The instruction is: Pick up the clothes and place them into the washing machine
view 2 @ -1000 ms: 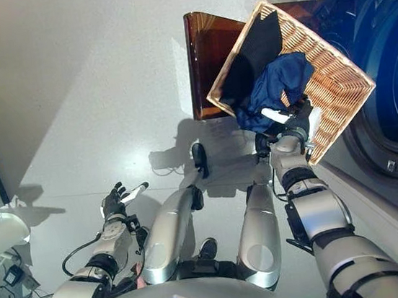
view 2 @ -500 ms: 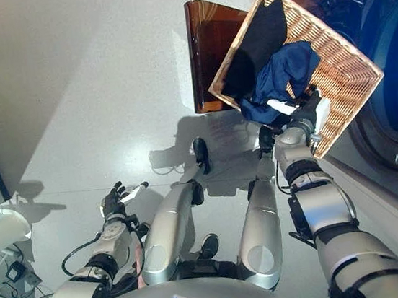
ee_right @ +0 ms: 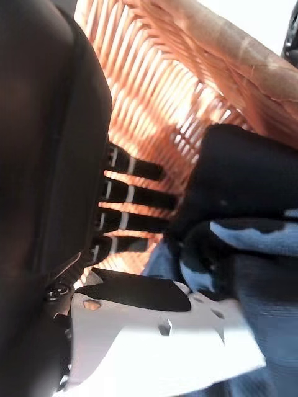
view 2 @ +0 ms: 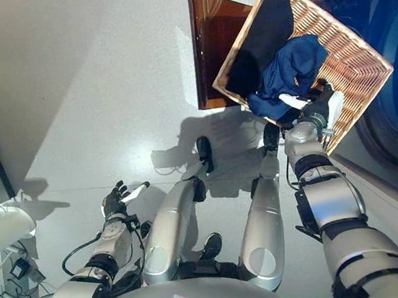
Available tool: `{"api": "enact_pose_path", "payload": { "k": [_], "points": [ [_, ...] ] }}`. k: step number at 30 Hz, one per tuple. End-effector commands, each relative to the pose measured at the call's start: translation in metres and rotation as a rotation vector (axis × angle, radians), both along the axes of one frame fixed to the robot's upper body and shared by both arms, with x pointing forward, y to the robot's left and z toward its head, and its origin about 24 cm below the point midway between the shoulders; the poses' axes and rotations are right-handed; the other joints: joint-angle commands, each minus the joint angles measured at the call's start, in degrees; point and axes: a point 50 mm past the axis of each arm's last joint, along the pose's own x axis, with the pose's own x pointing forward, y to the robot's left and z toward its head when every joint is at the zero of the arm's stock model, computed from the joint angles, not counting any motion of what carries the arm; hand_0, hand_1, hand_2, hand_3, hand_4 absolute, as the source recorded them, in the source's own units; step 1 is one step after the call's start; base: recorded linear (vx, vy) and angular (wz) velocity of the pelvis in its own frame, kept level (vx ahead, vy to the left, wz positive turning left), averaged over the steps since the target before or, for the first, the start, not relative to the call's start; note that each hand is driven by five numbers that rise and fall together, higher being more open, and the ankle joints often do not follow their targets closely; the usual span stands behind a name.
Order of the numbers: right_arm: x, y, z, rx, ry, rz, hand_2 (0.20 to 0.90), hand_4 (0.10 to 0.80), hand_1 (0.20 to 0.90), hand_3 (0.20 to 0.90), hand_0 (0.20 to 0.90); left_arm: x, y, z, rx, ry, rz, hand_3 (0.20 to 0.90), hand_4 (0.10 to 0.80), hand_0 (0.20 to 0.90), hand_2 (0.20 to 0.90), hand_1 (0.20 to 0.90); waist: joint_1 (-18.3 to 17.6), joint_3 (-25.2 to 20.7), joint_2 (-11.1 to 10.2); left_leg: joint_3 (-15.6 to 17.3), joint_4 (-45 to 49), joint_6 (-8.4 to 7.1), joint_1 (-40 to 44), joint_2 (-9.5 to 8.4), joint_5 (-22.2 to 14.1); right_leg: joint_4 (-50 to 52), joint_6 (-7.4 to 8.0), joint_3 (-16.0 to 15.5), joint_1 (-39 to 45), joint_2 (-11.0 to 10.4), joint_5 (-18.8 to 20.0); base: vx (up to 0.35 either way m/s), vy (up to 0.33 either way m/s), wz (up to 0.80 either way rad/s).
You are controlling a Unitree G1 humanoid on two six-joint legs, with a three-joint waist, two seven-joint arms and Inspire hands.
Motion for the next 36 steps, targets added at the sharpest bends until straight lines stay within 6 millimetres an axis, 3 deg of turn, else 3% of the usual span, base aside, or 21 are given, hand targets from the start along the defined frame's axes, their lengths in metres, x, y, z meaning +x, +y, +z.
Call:
{"api": "enact_pose_path", "payload": {
  "k": [1, 15, 30, 36],
  "points": [
    [0.013, -0.003, 0.022, -0.060, -0.016, 0.059, 0.200, 0.300, 0.200, 0.200, 0.200, -0.011, 0.028, 0.001, 0.075, 0.005, 0.048, 0.900, 0.800, 0.900, 0.900, 0.900, 2.14, -1.03, 2.76, -3.70, 1.28, -6.09, -4.33, 0.71, 1.08, 6.89, 0.96, -0.12, 0.82, -0.69, -6.62, 0.000, 0.000, 0.00],
    [0.011, -0.001, 0.017, -0.061, -0.008, 0.069, 0.200, 0.300, 0.200, 0.200, 0.200, -0.013, 0.029, 0.000, 0.080, 0.016, 0.049, 0.900, 0.800, 0.900, 0.900, 0.900, 2.04, -1.33, 2.57, -3.60, 0.30, -6.19, -3.71, 0.61, 1.54, 6.40, 0.88, -0.29, 1.14, -0.49, -6.48, 0.000, 0.000, 0.00],
    [-0.027, 0.015, -0.035, 0.180, -0.092, 0.067, 0.200, 0.300, 0.200, 0.200, 0.200, -0.019, 0.034, -0.001, 0.051, 0.019, 0.095, 0.900, 0.800, 0.900, 0.900, 0.900, -1.26, -1.85, -0.66, -3.36, -1.09, -6.39, 0.04, 1.34, 1.34, 5.11, 0.88, -0.30, 4.70, 0.21, -6.52, 0.004, -0.005, -0.01],
    [-0.047, 0.006, -0.051, 0.340, -0.158, -0.030, 0.200, 0.300, 0.200, 0.200, 0.200, -0.026, 0.037, -0.003, 0.023, 0.016, 0.116, 0.900, 0.800, 0.900, 0.900, 0.900, -2.84, -1.92, -1.73, -3.08, -2.16, -6.81, 2.26, 1.81, 1.51, 4.39, 0.86, -0.28, 6.54, 0.60, -6.56, 0.015, -0.017, -0.09]
  ]
}}
